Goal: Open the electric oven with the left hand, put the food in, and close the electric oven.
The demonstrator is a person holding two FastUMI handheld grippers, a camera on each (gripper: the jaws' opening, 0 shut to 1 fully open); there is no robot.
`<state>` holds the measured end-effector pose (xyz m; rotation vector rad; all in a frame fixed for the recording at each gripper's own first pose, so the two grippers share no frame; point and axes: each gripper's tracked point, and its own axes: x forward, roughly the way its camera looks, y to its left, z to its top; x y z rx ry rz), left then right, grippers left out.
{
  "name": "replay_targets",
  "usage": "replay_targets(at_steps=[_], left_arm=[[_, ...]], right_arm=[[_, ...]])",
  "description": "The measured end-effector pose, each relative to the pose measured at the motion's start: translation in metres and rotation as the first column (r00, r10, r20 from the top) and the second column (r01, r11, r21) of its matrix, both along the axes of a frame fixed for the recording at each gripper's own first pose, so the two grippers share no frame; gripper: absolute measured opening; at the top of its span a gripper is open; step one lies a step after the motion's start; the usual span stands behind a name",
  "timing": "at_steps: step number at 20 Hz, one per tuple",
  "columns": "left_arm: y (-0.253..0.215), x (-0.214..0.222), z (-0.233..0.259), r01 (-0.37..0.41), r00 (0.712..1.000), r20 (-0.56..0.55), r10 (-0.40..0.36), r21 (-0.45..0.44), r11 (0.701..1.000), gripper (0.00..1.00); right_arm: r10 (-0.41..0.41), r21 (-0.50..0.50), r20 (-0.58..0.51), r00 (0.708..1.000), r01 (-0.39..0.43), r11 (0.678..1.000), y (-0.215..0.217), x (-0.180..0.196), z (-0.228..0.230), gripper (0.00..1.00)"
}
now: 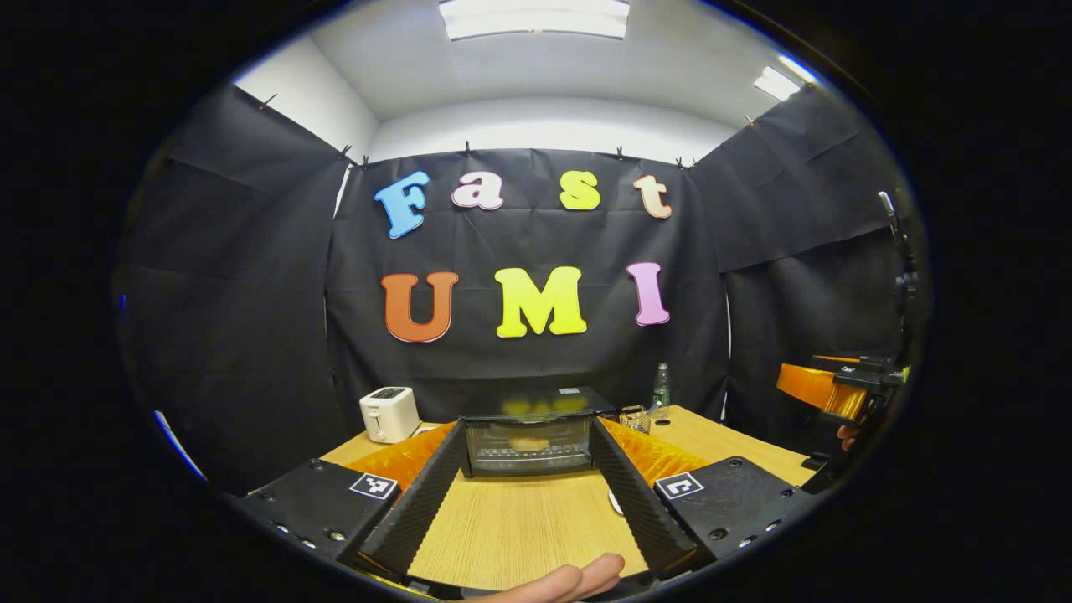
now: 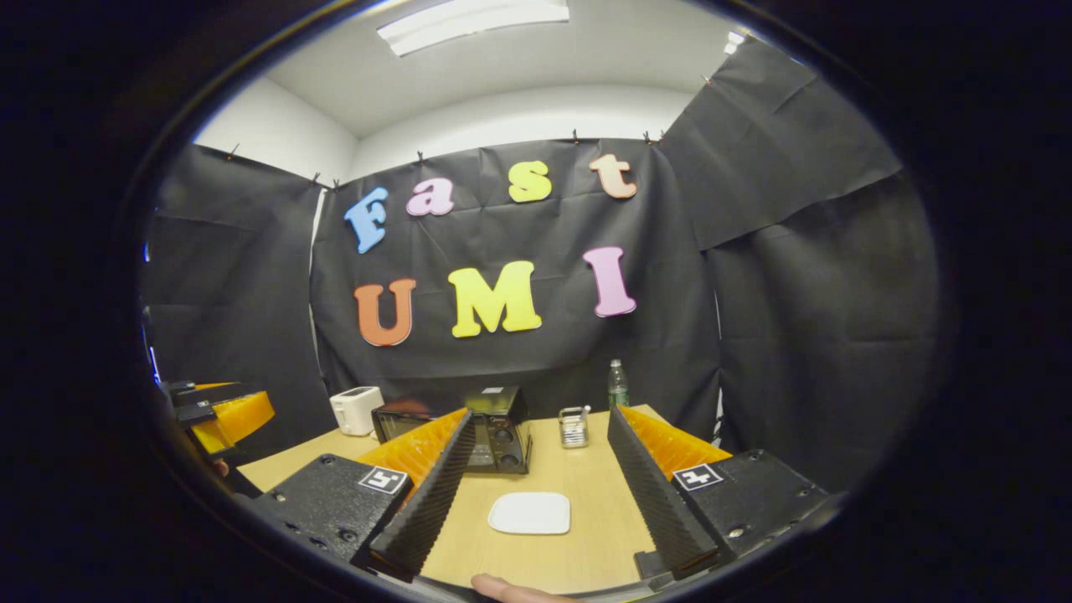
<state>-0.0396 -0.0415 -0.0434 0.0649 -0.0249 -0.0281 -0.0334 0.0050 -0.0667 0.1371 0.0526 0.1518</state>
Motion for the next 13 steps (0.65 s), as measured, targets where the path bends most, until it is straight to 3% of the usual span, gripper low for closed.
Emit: replay_targets(at_steps=[9, 11, 12, 13], left_arm=[[0.001, 0.000, -0.017, 0.011, 0.998, -0.063, -0.010, 0.012, 1.000, 1.00], [0.008, -0.002, -0.015, -0.006, 0.998, -0.062, 0.006, 0.001, 1.000, 0.96], [0.011, -0.003, -0.013, -0.013, 0.998, -0.059, 0.013, -0.006, 1.000, 0.87], [0.013, -0.003, -0.012, -0.018, 0.998, -0.058, 0.017, -0.015, 1.000, 0.87]], right_arm=[[0.015, -0.030, -0.003, 1.000, -0.015, 0.999, 0.010, -0.001, -0.002, 0.96], [0.022, -0.033, -0.014, 1.000, -0.022, 0.999, 0.013, -0.002, -0.004, 0.96], [0.026, -0.035, -0.017, 1.000, -0.027, 0.999, 0.015, -0.002, -0.005, 0.96], [0.028, -0.037, -0.016, 0.999, -0.029, 0.999, 0.015, -0.003, -0.004, 0.96]])
